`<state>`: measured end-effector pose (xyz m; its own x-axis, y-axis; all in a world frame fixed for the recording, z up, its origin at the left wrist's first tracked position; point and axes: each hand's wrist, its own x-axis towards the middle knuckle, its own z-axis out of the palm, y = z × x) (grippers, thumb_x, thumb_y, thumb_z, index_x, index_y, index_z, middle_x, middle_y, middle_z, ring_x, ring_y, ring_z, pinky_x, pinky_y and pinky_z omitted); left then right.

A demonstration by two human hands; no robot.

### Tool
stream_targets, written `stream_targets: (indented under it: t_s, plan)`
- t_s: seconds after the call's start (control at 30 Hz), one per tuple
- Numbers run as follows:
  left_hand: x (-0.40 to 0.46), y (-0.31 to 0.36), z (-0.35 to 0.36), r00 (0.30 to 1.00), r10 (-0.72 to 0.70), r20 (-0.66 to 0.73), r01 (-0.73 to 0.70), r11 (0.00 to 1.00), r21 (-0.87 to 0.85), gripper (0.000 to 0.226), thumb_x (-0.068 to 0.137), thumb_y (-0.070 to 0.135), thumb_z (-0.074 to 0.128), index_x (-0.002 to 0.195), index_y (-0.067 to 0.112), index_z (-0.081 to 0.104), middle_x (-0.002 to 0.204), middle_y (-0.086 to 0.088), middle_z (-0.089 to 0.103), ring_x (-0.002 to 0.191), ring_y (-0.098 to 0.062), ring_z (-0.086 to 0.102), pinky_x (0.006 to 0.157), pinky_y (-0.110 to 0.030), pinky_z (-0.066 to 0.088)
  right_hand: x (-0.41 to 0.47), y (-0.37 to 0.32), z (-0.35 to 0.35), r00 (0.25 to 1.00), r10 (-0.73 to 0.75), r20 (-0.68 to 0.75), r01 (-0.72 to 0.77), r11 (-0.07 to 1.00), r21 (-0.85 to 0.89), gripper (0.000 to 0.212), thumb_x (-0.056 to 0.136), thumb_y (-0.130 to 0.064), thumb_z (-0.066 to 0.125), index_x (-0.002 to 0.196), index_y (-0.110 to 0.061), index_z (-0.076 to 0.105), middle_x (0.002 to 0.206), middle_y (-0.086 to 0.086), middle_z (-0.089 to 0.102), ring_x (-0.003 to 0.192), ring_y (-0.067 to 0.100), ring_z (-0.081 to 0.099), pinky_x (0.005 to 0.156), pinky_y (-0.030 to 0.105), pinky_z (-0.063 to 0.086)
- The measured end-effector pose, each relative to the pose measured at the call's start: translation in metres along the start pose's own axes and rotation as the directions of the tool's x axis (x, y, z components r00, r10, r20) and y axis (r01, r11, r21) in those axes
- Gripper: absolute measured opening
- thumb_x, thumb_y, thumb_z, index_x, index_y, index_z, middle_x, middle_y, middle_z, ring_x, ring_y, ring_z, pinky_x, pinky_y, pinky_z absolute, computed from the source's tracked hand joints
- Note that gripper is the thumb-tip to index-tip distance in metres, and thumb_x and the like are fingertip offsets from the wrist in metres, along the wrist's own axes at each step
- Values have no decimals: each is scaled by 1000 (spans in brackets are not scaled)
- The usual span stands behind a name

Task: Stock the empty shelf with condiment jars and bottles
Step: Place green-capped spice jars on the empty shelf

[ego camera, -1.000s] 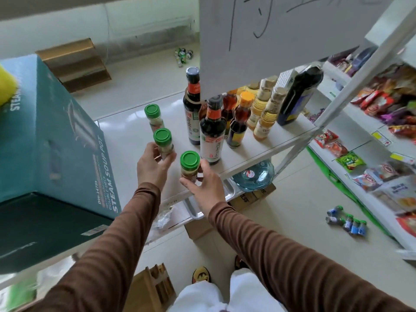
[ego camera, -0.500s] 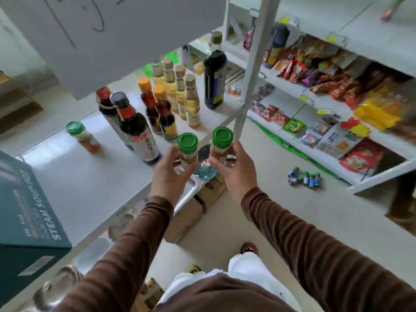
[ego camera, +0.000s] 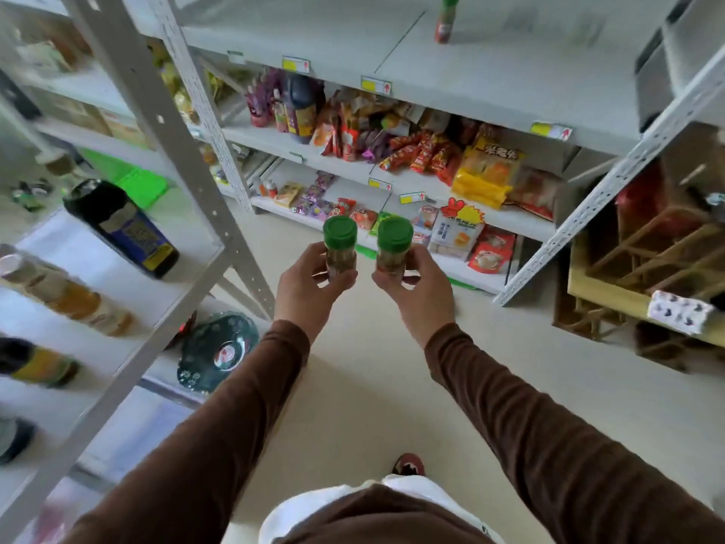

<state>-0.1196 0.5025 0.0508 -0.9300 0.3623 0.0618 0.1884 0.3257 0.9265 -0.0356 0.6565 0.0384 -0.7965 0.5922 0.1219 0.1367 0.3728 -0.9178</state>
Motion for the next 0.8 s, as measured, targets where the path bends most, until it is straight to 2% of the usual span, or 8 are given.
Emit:
stream_targets:
  t_s: [0.17,0.27,0.4,0.47,0.53,0.6,0.73,0.8]
  plan:
    - [64,35,85,995,-1,99,6,999,-51,32,78,17,79,103,30,65,90,13,74,83,-3,69,79,-16,53,77,32,-67,998,-7,-69,4,999,-43,32,77,-35,80,96,-23,58,93,-8,67,90,15,62,83,41,53]
    - [110,44,120,992,5,129,1,999,-47,33,77,19,79,107,24,66,93,9,74,86,-8,70,83,-25,56,124,47,-88,994,-5,-109,-2,998,-62,32,77,-35,81,94,-21,58,91,-7,67,88,14,61,82,33,51]
    - [184,45,155,985,38,168,-37,999,-11,32,77,22,80,106,20,66,95,7,74,87,-11,70,85,-34,57,190,63,-98,992,14,-128,-23,998,-65,30,78,-34,81,95,-23,59,91,-7,68,85,11,62,74,22,47]
    - [226,43,170,981,55,186,-57,998,7,34,76,26,81,106,22,65,96,6,74,88,-12,70,85,-37,57,224,70,-97,989,14,-146,-24,998,-66,30,78,-32,81,96,-22,59,91,-7,68,85,11,62,74,21,47]
    - [268,45,183,978,75,194,-85,995,44,37,76,31,80,109,24,65,96,6,74,87,-10,70,83,-35,57,261,75,-95,986,11,-169,-26,996,-82,31,78,-31,81,98,-21,59,92,-6,67,85,12,61,74,20,46]
    - [309,51,195,976,82,202,-98,993,70,39,77,35,80,111,25,64,97,7,74,88,-9,69,83,-34,57,298,77,-96,979,24,-205,-43,995,-90,31,78,-29,81,99,-20,59,93,-6,67,83,9,59,70,12,43]
    - [386,67,223,962,122,245,-135,990,37,34,77,32,79,107,28,65,95,9,73,88,-10,69,81,-41,58,364,78,-104,965,40,-260,-64,994,-85,31,79,-29,81,97,-21,57,91,-6,66,80,7,54,68,19,40]
    - [420,75,240,959,134,250,-145,989,25,33,76,32,79,106,26,65,94,8,73,87,-11,69,81,-41,58,396,82,-111,961,46,-274,-73,993,-91,32,79,-31,81,100,-21,59,91,-8,65,81,5,54,70,15,40]
